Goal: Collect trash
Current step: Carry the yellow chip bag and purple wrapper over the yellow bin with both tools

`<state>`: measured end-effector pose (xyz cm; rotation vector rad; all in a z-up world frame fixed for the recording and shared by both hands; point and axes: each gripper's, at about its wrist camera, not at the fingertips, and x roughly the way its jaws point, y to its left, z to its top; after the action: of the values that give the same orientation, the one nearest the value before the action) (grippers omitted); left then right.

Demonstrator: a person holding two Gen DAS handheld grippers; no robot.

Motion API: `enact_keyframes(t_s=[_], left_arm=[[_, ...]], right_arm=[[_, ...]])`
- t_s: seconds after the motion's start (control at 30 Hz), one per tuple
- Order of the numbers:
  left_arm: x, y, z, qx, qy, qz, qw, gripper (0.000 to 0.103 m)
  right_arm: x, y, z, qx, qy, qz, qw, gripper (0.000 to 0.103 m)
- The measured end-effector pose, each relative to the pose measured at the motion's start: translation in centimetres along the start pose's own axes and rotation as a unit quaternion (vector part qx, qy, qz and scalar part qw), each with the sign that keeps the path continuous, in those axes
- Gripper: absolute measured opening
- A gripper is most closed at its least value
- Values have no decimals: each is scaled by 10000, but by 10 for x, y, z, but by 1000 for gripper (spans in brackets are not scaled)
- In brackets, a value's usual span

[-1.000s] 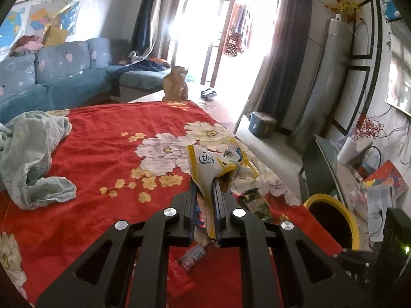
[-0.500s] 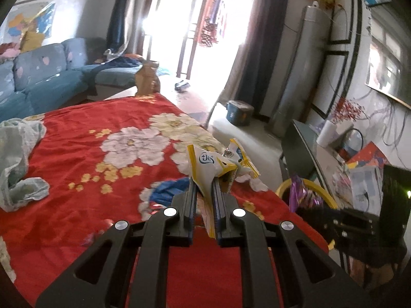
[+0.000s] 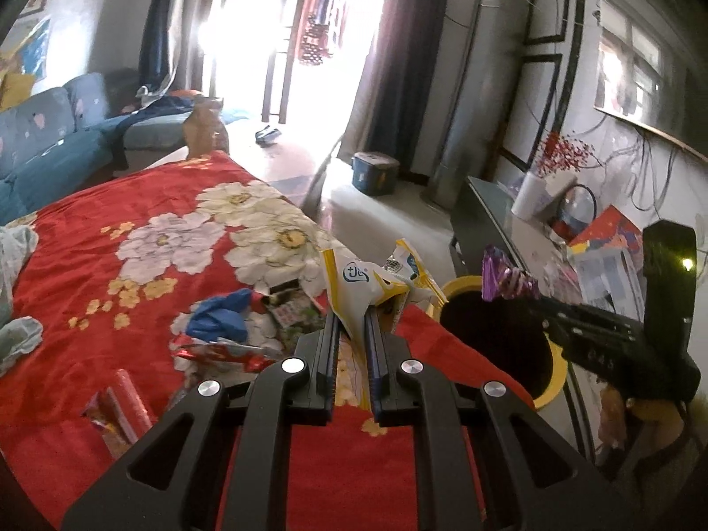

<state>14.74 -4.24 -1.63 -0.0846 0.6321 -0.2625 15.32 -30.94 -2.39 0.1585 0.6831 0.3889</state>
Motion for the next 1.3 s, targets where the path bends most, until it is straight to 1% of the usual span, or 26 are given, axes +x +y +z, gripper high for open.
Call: enact_keyframes(t_s=[0.6, 0.97, 1.3], left_arm=[[18, -47, -7, 502, 265, -318, 9979, 11], [33, -80, -15, 843, 449, -509, 9941, 11], [48, -107, -22, 1102, 614, -644, 9899, 11]], right_arm=[[-10, -47, 0, 461, -163, -449, 9978, 19], [-9, -79, -3, 745, -140, -752, 9943, 19], [-4, -103, -10, 991, -55, -915, 9908, 19]])
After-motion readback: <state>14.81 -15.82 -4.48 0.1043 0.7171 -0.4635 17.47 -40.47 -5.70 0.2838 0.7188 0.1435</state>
